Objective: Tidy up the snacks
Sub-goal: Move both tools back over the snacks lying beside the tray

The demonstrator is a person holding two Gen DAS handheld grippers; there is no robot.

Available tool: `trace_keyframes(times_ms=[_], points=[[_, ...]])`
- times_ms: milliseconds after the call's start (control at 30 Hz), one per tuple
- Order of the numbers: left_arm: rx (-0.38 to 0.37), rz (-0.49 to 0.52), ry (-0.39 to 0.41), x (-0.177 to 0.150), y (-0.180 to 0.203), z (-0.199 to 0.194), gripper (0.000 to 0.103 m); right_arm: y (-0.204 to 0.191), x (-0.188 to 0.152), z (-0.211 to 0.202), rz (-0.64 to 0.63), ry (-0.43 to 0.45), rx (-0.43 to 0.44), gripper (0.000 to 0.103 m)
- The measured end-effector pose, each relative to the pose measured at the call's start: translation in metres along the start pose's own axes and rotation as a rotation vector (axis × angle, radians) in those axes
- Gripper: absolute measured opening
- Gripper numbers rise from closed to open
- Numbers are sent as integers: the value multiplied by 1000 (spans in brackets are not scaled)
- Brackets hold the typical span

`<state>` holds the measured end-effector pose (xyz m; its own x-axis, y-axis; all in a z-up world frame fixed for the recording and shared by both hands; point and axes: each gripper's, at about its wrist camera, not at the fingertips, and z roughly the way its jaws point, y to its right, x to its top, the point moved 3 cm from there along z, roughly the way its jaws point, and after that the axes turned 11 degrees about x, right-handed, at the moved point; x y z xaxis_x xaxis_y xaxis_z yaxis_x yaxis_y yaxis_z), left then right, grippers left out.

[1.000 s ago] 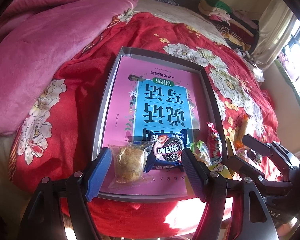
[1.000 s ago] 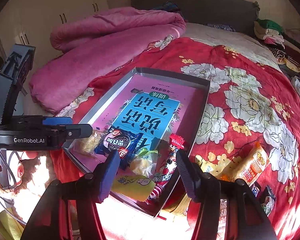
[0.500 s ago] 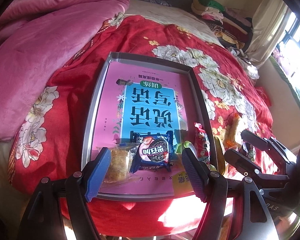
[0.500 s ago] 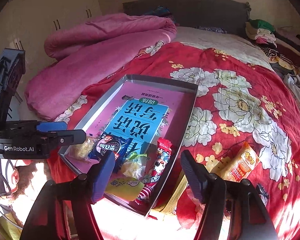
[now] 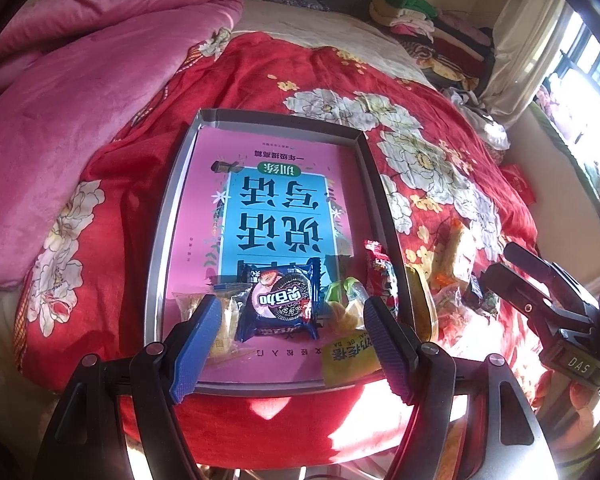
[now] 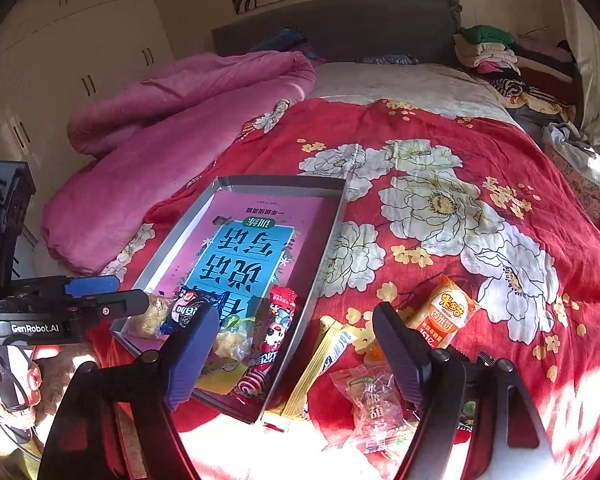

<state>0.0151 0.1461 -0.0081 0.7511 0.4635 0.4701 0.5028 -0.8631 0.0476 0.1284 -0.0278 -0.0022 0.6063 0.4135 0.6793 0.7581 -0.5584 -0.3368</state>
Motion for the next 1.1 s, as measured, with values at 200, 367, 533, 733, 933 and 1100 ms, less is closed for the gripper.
trace_keyframes(times_ms=[200, 367, 533, 733, 933, 1100], points=[[-17, 26, 4, 0, 13, -4, 75, 19, 8, -24, 36, 59, -40, 85], [-35, 40, 11, 1, 20, -9, 75, 31, 14, -44, 45, 104, -74, 88], [-47, 51, 18, 3, 26, -13, 75, 43, 20, -61, 67, 144, -100, 88], [-67, 66, 21, 4, 36, -16, 75, 56, 21, -77, 84, 170, -134, 89], [-94, 95, 42, 4, 53, -24, 75, 67, 18, -90, 91, 193, -198, 89], [-124, 105, 31, 5, 65, -26, 75, 75, 17, -98, 98, 208, -221, 89]])
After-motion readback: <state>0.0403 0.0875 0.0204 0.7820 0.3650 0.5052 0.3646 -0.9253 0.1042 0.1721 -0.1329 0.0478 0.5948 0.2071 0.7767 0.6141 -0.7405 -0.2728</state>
